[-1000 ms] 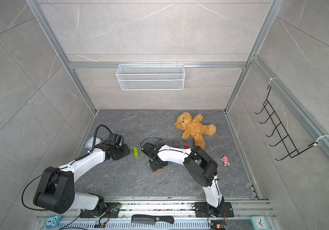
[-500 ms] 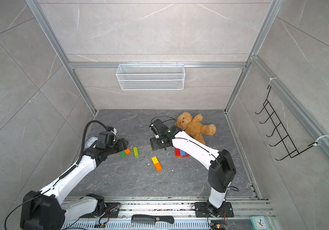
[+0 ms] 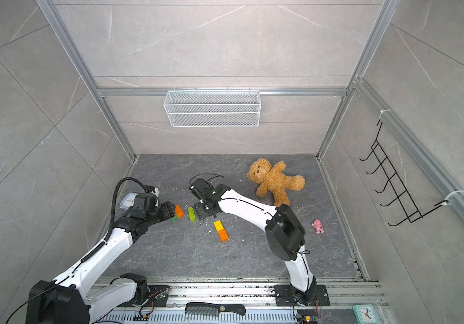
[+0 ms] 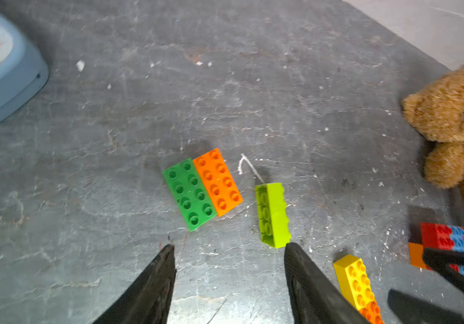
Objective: Assemble a rectangle with lego
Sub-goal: Adjust the lego brick at the center of the board.
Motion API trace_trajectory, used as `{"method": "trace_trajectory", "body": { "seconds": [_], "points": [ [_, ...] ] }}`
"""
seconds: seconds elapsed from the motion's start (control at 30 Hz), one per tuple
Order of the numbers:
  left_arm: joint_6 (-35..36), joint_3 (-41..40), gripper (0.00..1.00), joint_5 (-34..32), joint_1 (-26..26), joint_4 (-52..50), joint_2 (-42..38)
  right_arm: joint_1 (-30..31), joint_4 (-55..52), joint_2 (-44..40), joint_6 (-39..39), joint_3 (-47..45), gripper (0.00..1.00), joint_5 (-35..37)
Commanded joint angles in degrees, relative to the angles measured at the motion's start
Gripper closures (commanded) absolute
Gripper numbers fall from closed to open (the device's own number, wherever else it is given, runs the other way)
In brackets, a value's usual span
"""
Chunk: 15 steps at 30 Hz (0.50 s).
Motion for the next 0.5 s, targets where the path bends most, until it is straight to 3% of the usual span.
{"method": "trace_trajectory", "body": {
  "seconds": [0.0,0.13,0.47],
  "points": [
    [-3.9,1.4,0.36,2.5,3.7,-4.8,0.7,1.0,-3.1,5.3,-2.7,6.8,0.29,-0.5],
    [-4.0,1.0,0.36,4.3,6.5,-5.6,-0.2,2.2,-7.4,14.2,0.2,18.0,0.29,-1.4],
    [-4.1,-0.2,0.38,6.7,6.6,-5.4,-1.9,2.9,-17.1,29.3,4.1,37.7,0.4,4.0]
  ]
}}
